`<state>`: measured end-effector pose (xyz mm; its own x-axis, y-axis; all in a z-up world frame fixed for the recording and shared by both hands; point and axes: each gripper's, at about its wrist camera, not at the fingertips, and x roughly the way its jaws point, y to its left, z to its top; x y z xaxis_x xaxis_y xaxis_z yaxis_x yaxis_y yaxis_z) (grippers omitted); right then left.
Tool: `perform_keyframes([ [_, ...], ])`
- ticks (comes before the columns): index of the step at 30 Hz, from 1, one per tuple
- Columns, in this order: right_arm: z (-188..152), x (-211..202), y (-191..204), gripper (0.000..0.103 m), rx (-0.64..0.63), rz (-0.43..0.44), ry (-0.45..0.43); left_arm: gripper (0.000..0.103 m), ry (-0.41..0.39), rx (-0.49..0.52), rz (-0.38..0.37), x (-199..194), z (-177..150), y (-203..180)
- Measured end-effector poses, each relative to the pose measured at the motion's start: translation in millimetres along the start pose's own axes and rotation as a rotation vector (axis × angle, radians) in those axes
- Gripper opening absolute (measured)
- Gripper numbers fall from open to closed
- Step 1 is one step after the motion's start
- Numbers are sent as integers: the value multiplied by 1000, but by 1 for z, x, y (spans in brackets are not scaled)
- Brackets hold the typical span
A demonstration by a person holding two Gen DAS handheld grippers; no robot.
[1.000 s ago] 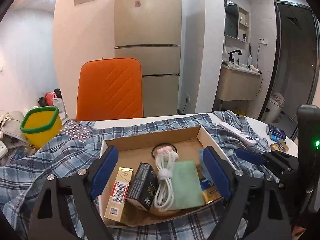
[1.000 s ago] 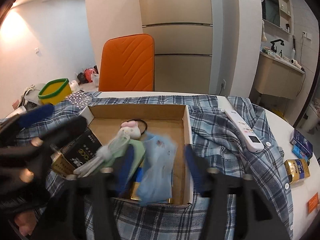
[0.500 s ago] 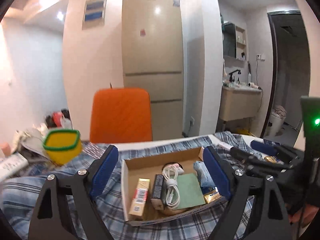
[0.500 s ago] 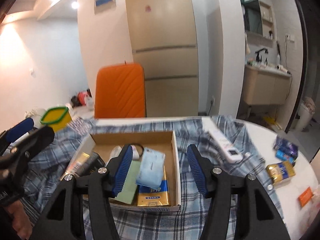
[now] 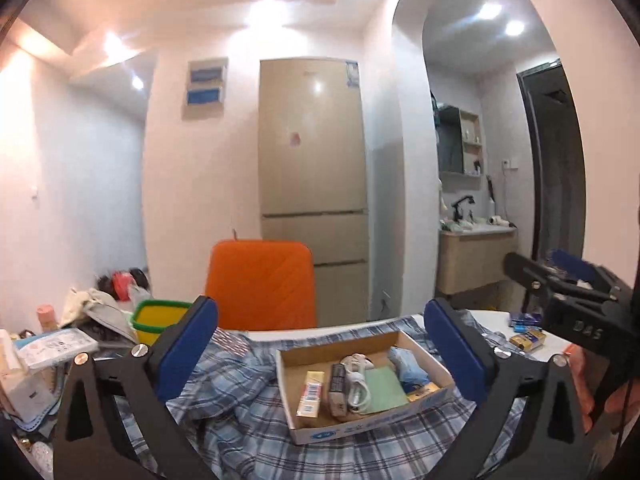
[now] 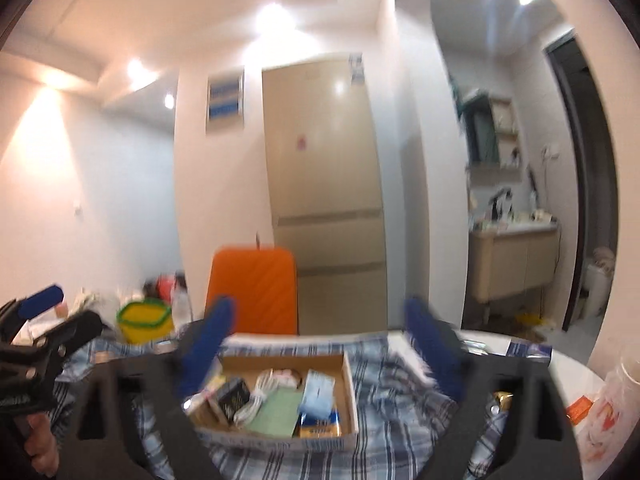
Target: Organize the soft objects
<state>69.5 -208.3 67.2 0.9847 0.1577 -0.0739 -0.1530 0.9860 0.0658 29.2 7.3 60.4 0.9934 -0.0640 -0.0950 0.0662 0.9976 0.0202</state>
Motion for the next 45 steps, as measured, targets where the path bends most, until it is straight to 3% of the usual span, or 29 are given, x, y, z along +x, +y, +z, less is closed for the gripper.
perform_keyframes([
  [2, -3, -11, 1, 103, -12, -4, -49, 103, -35, -7, 14, -6, -4, 2],
  [12, -24, -23, -3, 103, -21, 16, -43, 103, -38, -58, 15, -1, -33, 14],
  [21, -55, -21, -3, 103, -18, -33, -40, 103, -46, 9, 40, -2, -66, 2],
  [28, -61, -23, 6, 103, -59, -33, -43, 103, -65, 62, 27, -9, -68, -10],
  [45, -60, -19, 6, 103, -59, -44, -29, 103, -48, 12, 60, -4, -68, 2],
])
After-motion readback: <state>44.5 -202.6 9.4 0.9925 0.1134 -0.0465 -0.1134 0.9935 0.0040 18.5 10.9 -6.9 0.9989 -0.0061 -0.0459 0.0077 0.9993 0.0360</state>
